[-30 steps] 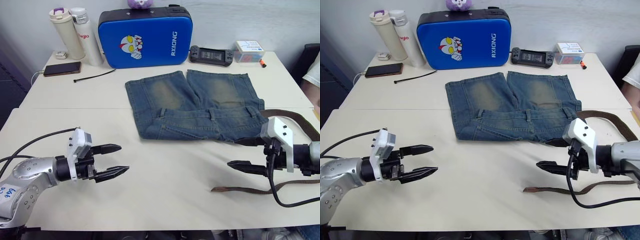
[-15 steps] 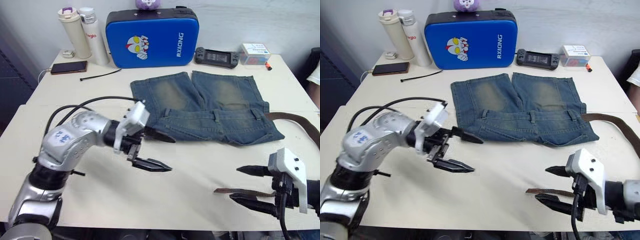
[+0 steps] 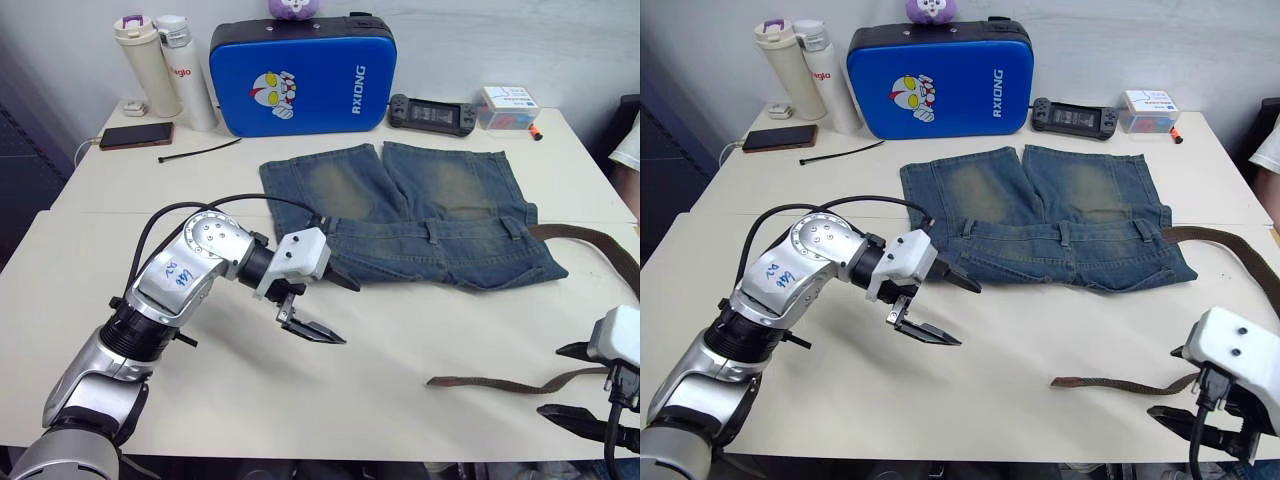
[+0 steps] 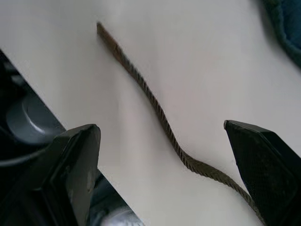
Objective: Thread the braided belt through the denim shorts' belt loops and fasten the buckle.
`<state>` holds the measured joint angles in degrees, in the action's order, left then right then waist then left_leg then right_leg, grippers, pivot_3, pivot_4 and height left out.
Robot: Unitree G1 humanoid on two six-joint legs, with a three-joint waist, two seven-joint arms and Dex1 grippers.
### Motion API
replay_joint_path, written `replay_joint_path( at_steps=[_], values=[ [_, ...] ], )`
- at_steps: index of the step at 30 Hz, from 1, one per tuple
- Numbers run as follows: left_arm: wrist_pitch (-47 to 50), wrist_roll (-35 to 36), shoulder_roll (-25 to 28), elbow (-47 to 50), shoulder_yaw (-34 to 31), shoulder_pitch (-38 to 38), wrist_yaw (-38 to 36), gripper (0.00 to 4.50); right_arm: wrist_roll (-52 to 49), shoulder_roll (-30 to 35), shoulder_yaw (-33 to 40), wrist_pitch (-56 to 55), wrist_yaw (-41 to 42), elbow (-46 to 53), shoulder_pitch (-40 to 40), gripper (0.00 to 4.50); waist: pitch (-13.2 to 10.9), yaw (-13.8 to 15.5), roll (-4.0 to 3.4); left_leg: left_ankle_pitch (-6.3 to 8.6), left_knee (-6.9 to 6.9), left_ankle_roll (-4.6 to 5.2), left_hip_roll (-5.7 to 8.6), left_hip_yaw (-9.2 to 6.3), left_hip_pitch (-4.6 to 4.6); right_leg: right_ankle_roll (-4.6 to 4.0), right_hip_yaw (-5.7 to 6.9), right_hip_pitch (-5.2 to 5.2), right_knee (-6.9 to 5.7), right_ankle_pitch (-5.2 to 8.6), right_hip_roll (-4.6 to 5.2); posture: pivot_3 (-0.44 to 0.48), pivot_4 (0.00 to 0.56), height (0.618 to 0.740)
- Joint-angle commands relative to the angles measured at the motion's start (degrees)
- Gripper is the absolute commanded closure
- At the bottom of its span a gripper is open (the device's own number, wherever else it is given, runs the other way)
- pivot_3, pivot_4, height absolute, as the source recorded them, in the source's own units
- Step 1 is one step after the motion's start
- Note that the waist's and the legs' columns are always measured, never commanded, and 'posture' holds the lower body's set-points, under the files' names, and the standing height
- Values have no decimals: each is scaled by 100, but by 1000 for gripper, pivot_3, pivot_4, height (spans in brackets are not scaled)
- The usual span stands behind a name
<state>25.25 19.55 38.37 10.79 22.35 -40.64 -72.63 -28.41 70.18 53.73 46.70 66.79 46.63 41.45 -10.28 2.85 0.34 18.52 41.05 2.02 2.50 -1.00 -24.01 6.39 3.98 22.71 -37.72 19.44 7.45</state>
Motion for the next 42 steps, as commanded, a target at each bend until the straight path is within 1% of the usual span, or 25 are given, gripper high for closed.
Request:
replay_joint_path(
  at_steps=[1,6,7,9,10,11,13,14,15,16,17,21,24,26,28,29,31,33,35,40,42],
  values=[
    [-349,-360,181,261,-19,386,94,56,564,135,-1042,-803,-160,-606,-433,0,-1,-15,-1,0,-1,0,0,0,-1,0,-1,0,-2,0,1,0,150,664],
    [-124,-362,319,652,-263,892,326,56,972,122,-2489,-1363,-274,-1234,-1138,0,-4,26,-4,-1,7,-2,0,-10,-9,-1,5,6,0,0,3,0,150,664],
    [-52,-337,317,721,-311,953,395,15,1014,77,-2717,-1430,-309,-1322,-1270,255,-4,28,-4,-1,12,-2,1,-12,-11,-1,5,4,0,0,4,0,150,664],
    [68,-314,291,829,-390,1035,509,0,1023,-43,-3046,-1476,-373,-1480,-1551,850,-4,25,-4,-1,14,-2,2,-15,-13,-1,5,4,1,0,5,0,150,664],
    [128,-298,275,868,-423,1064,558,0,1027,-74,-3147,-1511,-354,-1537,-1646,1320,-4,22,-4,-1,16,-2,3,-15,-13,-1,5,4,0,0,5,0,150,664],
    [177,-283,261,897,-449,1085,598,0,1043,-100,-3221,-1557,-338,-1587,-1730,1972,-3,23,-5,-1,16,-3,3,-15,-13,-1,5,4,-1,0,5,0,150,664],
    [287,-204,208,946,-520,1124,674,0,1011,-153,-3292,-1600,-284,-1660,-1847,2927,-3,12,-5,-1,16,-3,3,-13,-11,-1,6,3,-2,0,5,0,150,664],
    [328,-175,187,963,-546,1135,697,0,1009,-172,-3310,-1615,-261,-1685,-1883,3328,-3,11,-6,-1,16,-3,2,-13,-11,-1,8,3,-2,0,4,0,150,664],
    [375,-131,138,963,-589,1135,739,0,960,-199,-3296,-1626,-224,-1730,-1953,3910,-3,12,-6,-1,15,-3,3,-13,-11,-1,8,3,-3,0,4,0,150,664],
    [418,-78,91,957,-637,1131,778,0,882,-226,-3256,-1608,-184,-1759,-2027,4255,-3,13,-5,-1,16,-3,3,-13,-11,-1,9,3,-3,0,4,0,150,664],
    [476,-9,26,947,-688,1119,814,0,781,-247,-3197,-1564,-133,-1788,-2119,4412,-3,14,-5,-1,16,-3,3,-13,-11,-1,10,3,-4,0,4,0,150,664],
    [659,265,-273,840,-879,1008,936,0,96,-231,-2739,-1014,117,-1808,-2630,4412,-3,15,-6,-1,18,-3,3,-13,-12,0,12,3,-5,0,5,0,150,664],
    [743,466,-598,687,-1072,903,1154,0,-604,-354,-2467,-455,37,-1733,-3149,4412,-3,16,-6,-1,20,-3,2,-14,-12,0,19,1,-6,0,5,0,150,664],
    [721,555,-892,528,-1199,839,1367,0,-1442,-561,-2268,119,-233,-1676,-3691,4412,-3,18,-5,-1,22,-4,1,-17,-13,0,25,0,-5,0,6,0,150,664],
    [530,441,-1141,361,-1229,783,1588,0,-2170,-735,-2108,614,-513,-1636,-4110,4412,-3,23,-5,-1,23,-4,1,-16,-11,1,28,-3,-4,0,7,0,150,664],
    [436,389,-1342,239,-1242,719,1764,0,-2572,-844,-2020,830,-683,-1630,-4279,4412,-3,23,-5,-2,23,-4,1,-17,-12,1,31,-3,-4,-1,9,0,150,664],
    [418,527,-1855,27,-1341,560,2134,0,-3257,-1071,-1883,1158,-1065,-1643,-4511,4412,-5,48,-3,-2,24,-5,2,-20,-12,2,36,-7,-5,-1,9,0,150,664],
    [505,786,-2486,-169,-1360,337,2358,0,-3737,-1302,-1879,1330,-1466,-1612,-4628,4412,-5,79,-1,-2,32,-4,4,-23,-15,5,40,-9,-4,-3,11,0,150,664],
    [717,1008,-3007,-338,-1321,152,2500,0,-3975,-1458,-1943,1382,-1780,-1541,-4624,4412,-6,125,0,-2,34,-4,5,-26,-18,9,43,-12,-4,-5,11,0,150,664],
    [990,1191,-3578,-520,-1216,0,2637,0,-4342,-1551,-1894,1428,-2253,-1351,-4417,4412,-4,109,-3,-2,28,-4,5,-16,-13,14,40,-11,-14,-7,9,0,150,664],
    [1073,1251,-3653,-526,-1229,-3,2642,542,-4452,-1542,-1851,1407,-2388,-1328,-4356,4500,-4,102,-4,-2,28,-4,0,-12,-13,14,41,-9,-16,-7,6,0,150,664]
  ],
)
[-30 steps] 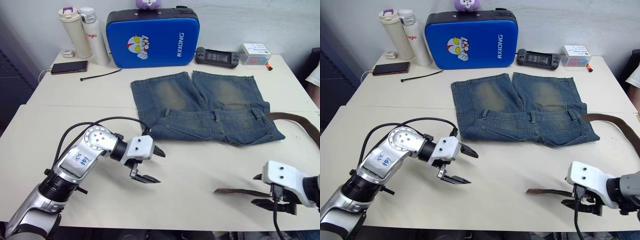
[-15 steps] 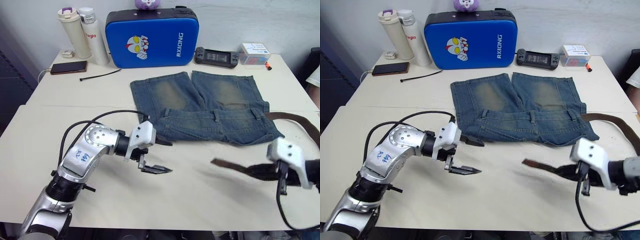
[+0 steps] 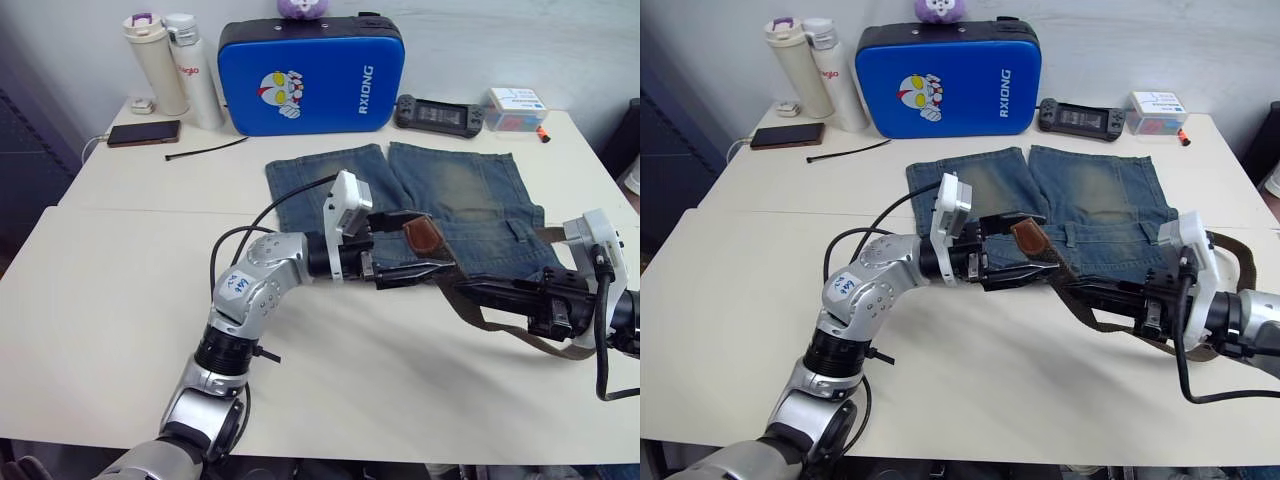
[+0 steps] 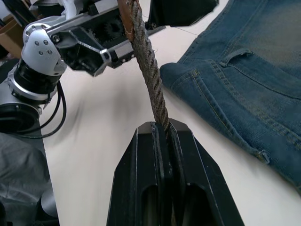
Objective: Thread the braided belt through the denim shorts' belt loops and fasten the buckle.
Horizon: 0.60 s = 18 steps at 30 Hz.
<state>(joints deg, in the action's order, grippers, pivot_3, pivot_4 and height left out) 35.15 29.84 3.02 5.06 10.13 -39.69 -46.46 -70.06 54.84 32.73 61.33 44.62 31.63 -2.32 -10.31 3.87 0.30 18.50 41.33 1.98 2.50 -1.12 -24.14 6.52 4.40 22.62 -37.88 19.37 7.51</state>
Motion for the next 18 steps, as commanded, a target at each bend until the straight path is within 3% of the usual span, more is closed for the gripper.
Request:
replay_joint_path(
  at_steps=[1,9,14,18],
  values=[
    [133,209,-90,48,29,-97,-22,781,-335,-3,267,-80,-239,181,47,4500,0,-3,0,0,0,0,0,0,1,0,0,0,0,0,0,0,150,664],
    [246,130,82,-198,124,-259,-296,4374,-448,-136,403,-365,-811,239,159,4500,0,26,0,0,2,1,3,-1,-1,0,-1,0,5,0,2,0,150,664],
    [-87,-10,-178,-1176,-46,-800,-263,4446,-277,-440,727,-537,-1573,231,611,4500,-1,73,2,-1,4,2,7,-3,-2,0,0,-1,12,0,4,0,150,664],
    [-114,10,-483,-2041,-344,-1366,41,4500,-1158,-868,1605,-808,-2258,206,1005,2892,-1,59,1,-3,-2,9,13,4,-4,9,-4,-1,4,-5,7,0,150,664]
  ],
)
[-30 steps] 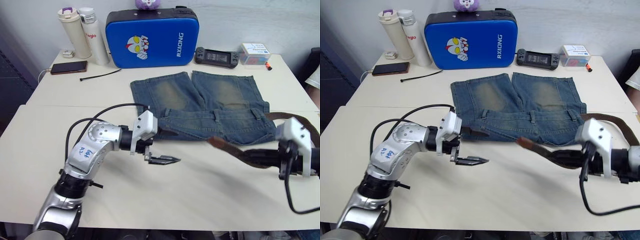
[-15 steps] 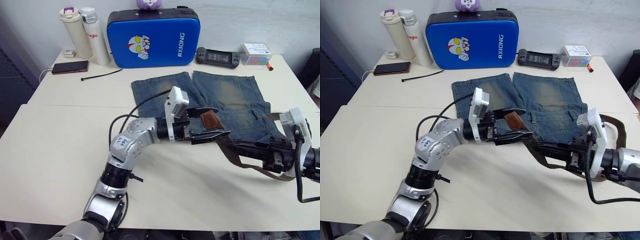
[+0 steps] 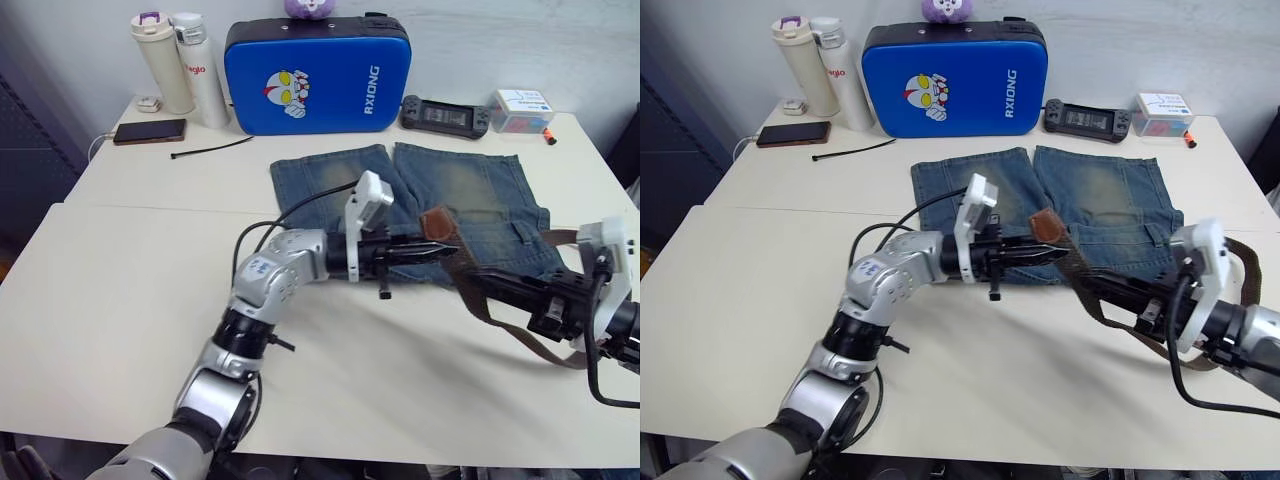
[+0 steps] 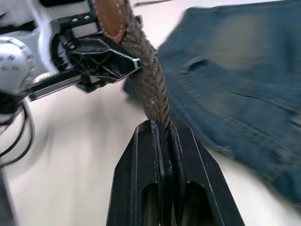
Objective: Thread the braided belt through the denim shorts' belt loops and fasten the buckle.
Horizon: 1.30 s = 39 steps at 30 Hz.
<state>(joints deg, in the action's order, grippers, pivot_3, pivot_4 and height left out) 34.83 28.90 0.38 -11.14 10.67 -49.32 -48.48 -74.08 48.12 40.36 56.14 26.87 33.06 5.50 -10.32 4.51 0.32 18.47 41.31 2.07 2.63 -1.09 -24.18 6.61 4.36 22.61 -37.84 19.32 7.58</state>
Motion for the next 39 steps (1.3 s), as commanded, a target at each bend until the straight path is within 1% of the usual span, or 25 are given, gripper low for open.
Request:
replay_joint_path(
  at_steps=[1,2,4,5,6,7,8,9,10,11,14,17,19,22,24,27,32,36,39],
  values=[
    [-32,158,-334,-674,-553,-576,427,4500,-1289,-300,1121,-494,-781,175,318,2437,0,-7,-1,-1,-1,1,-1,1,0,0,0,1,-1,0,-1,0,150,664],
    [15,213,-447,-908,-718,-734,603,4500,-1812,-395,1339,-724,-1071,313,406,1939,0,-6,0,-1,-1,1,-4,0,0,1,1,2,-1,0,-2,0,150,664],
    [85,264,-585,-1188,-942,-925,789,4500,-2517,-480,1523,-1062,-1471,562,567,1045,0,-8,0,-1,-2,1,-6,1,0,1,1,4,-3,-1,-2,0,150,664],
    [116,276,-626,-1261,-1018,-977,821,4500,-2729,-480,1544,-1173,-1597,659,653,566,0,-8,0,-1,-2,1,-6,1,0,1,1,4,-2,0,-2,0,150,664],
    [237,366,-738,-1383,-1159,-1089,957,4500,-3119,-674,1384,-1373,-1714,1044,896,133,0,-12,0,0,-2,1,-8,2,1,1,0,4,-2,0,-3,0,150,664],
    [357,459,-831,-1463,-1279,-1181,1057,4500,-3348,-881,1119,-1555,-1860,1397,1096,54,-2,-12,3,0,-5,1,-9,3,1,1,-1,5,-1,0,-3,0,150,664],
    [487,573,-922,-1511,-1410,-1260,1150,4500,-3375,-1076,777,-1700,-2014,1694,1251,54,-3,-14,5,0,-8,0,-15,1,1,2,0,5,0,0,-6,0,150,664],
    [732,880,-1043,-1552,-1685,-1355,1299,4500,-3101,-1311,330,-1792,-2148,1948,1303,54,-2,-20,4,0,-8,-1,-20,1,0,2,2,6,1,0,-12,0,150,664],
    [901,1085,-1117,-1566,-1877,-1411,1392,4500,-2851,-1429,30,-1868,-2241,2079,1320,54,-3,-25,5,0,-11,-2,-19,4,0,2,-1,9,-2,0,-11,0,150,664],
    [1161,1335,-1150,-1541,-2051,-1452,1407,4500,-2691,-1749,-409,-2060,-2396,2120,1220,54,-4,-46,6,0,-9,-3,-21,3,0,3,-2,10,-3,0,-12,0,150,664],
    [1882,1779,-1082,-1306,-2231,-1400,1384,4500,-2101,-2726,-1578,-2490,-2628,1958,941,54,1,-127,-2,0,-5,-2,-13,10,2,9,-15,15,-2,-2,-9,0,150,664],
    [2256,2055,-1001,-1035,-2344,-1298,1464,4500,-1520,-3224,-2302,-2641,-2477,1705,836,54,3,-172,-7,-1,-12,-5,-11,11,2,11,-19,26,-14,0,-14,0,150,664],
    [2427,2166,-949,-850,-2371,-1199,1532,4500,-1159,-3511,-2661,-2815,-2324,1402,628,54,3,-193,-5,-3,-17,-7,-9,11,1,11,-19,34,-19,0,-17,0,150,664],
    [2523,2104,-865,-657,-2301,-1021,1693,4500,-943,-3849,-2700,-3204,-2199,924,220,54,4,-212,-8,-5,-18,-10,-5,12,2,11,-22,36,-22,0,-18,0,150,664],
    [2551,2111,-861,-584,-2361,-929,1894,4500,-818,-3875,-2659,-3313,-2078,699,65,54,4,-205,-8,-6,-16,-11,0,11,2,11,-21,39,-29,0,-24,0,150,664],
    [2635,2143,-839,-376,-2310,-774,2013,4500,-639,-3854,-2688,-3398,-1912,437,-84,54,4,-199,-7,-6,-17,-10,13,17,-7,10,-34,76,-78,1,-18,0,150,664],
    [2690,2105,-820,-208,-2243,-641,2187,4500,-617,-3977,-2729,-3538,-1658,190,-267,54,4,-217,-8,-6,-17,-10,13,32,-10,9,-52,91,-90,2,-18,0,150,664],
    [2720,2017,-757,-236,-2215,-565,2296,4500,-468,-4202,-2750,-3764,-1540,-33,-604,54,4,-254,-8,-6,-17,-10,12,34,-10,8,-55,94,-96,2,-18,0,150,664],
    [2700,1999,-719,-268,-2194,-539,2363,4500,-394,-4306,-2794,-3807,-1456,-95,-707,54,4,-281,-8,-6,-19,-10,13,37,-10,6,-60,104,-107,3,-18,0,150,664]
  ],
)
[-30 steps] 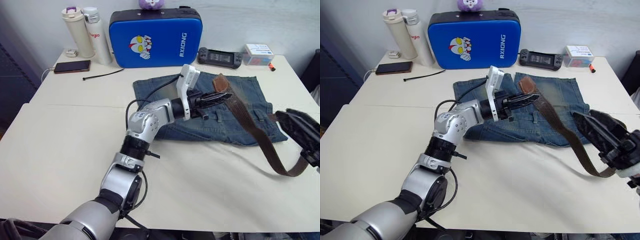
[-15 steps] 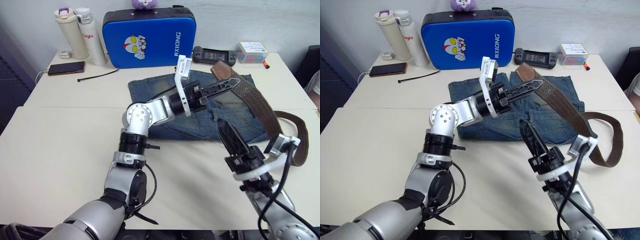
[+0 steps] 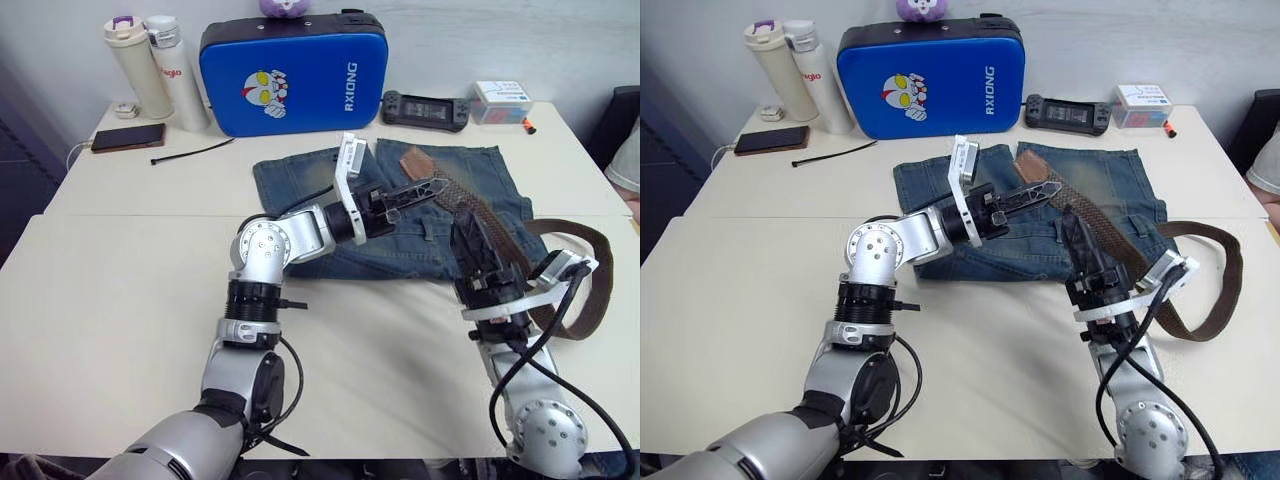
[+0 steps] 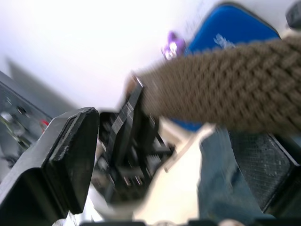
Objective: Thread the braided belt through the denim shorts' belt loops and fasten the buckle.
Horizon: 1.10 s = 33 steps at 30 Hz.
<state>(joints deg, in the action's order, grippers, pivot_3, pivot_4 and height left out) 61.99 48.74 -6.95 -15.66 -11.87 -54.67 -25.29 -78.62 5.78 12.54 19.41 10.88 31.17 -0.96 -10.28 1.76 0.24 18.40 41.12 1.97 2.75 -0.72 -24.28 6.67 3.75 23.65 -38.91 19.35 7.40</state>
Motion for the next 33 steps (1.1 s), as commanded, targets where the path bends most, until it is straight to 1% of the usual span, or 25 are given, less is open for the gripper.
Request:
replay_joint_path(
  at_steps=[1,4,5,7,8,13,14,15,17,19,21,23,25,26,27,28,30,31,33],
  values=[
    [-19,4,33,175,82,1,48,4500,90,-90,-27,-138,176,70,-79,54,0,-13,0,0,-3,0,1,1,0,0,-1,3,-1,0,1,0,150,664],
    [-19,9,59,162,124,-1,58,4500,85,-94,-17,-157,195,37,-133,54,0,-26,0,0,-4,0,1,2,0,0,-1,3,-1,0,1,0,150,664],
    [-26,-1,65,158,155,-2,51,4500,69,-90,-7,-158,191,33,-152,281,0,-27,0,0,-4,0,1,2,0,0,-2,3,-1,0,1,0,150,664],
    [-46,-15,62,132,188,-3,54,4500,38,-83,6,-154,196,31,-178,873,0,-25,0,0,-3,0,0,2,0,0,-2,3,-1,0,1,0,150,664],
    [-58,-28,63,120,201,-3,56,4500,32,-82,9,-153,200,28,-185,1260,0,-25,0,0,-3,0,0,3,0,0,-2,4,-1,0,1,0,150,664],
    [-17,-7,95,137,249,36,-11,4500,76,-114,33,-194,119,-43,-269,3703,0,-25,0,0,-3,0,0,3,0,0,-3,4,-1,0,2,0,150,664],
    [10,11,114,167,272,62,-66,4500,101,-121,41,-205,102,-66,-285,4146,0,-27,0,0,-3,0,0,4,0,0,-3,4,-1,0,2,0,150,664],
    [2,31,126,170,241,80,-79,4500,148,-110,77,-225,82,-135,-329,4465,0,-34,0,0,-4,0,1,5,0,-1,-4,5,-1,0,2,0,150,664],
    [-34,51,132,142,178,84,-68,4500,207,-87,126,-238,66,-221,-384,4465,0,-36,0,0,-4,0,0,7,0,-1,-6,6,-1,1,2,0,150,664],
    [-155,-4,170,89,176,43,-112,3589,269,35,244,-241,60,-265,-462,4500,0,-29,0,0,-4,-1,-1,6,0,-1,-5,6,-1,1,2,0,150,664],
    [-380,-160,207,-58,175,-37,-68,2897,157,189,484,-241,-21,-257,-534,4500,0,-21,0,0,-4,0,1,6,0,-1,-5,6,-2,1,2,0,150,664],
    [-721,-379,299,-53,407,-81,-399,1879,-102,471,843,-206,-142,-188,-563,4500,0,-19,0,0,-3,0,7,5,0,-1,-4,6,-5,1,3,0,150,664],
    [-1227,-990,342,129,1555,-61,-1202,1080,-478,899,1379,-206,-330,-140,-634,4500,0,-4,0,0,-4,0,8,7,-1,-1,-4,6,-4,1,6,0,150,664],
    [-1575,-1319,273,69,2046,-74,-1486,573,-645,1109,1594,-187,-432,-157,-655,4500,0,15,0,0,-5,0,11,7,-5,-1,-1,7,-3,1,6,0,150,664],
    [-1874,-1583,207,-40,2381,-98,-1678,184,-759,1289,1732,-144,-508,-177,-654,4500,0,55,-1,0,-4,1,16,3,-8,-1,0,7,-4,1,9,0,150,664],
    [-2292,-1930,169,-199,2735,-138,-1872,49,-814,1531,1866,-51,-563,-183,-604,4500,0,77,0,2,-2,5,23,4,-8,-1,1,5,-3,1,12,0,150,664],
    [-3038,-2566,105,-547,3325,-228,-2159,49,-1042,2033,2183,176,-682,-138,-409,4500,-1,116,1,5,2,16,26,14,-12,-1,-5,4,8,1,17,0,150,664],
    [-3550,-3008,51,-871,3628,-333,-2143,49,-1271,2418,2494,389,-666,-56,-133,4500,-1,125,1,6,4,21,26,24,-14,-1,-7,3,17,1,20,0,150,664],
    [-4471,-3719,-50,-1526,3985,-548,-1957,49,-1823,3010,3174,716,-625,97,425,4500,0,151,-2,4,3,30,19,39,-23,2,-7,4,36,3,29,0,150,664]
  ],
)
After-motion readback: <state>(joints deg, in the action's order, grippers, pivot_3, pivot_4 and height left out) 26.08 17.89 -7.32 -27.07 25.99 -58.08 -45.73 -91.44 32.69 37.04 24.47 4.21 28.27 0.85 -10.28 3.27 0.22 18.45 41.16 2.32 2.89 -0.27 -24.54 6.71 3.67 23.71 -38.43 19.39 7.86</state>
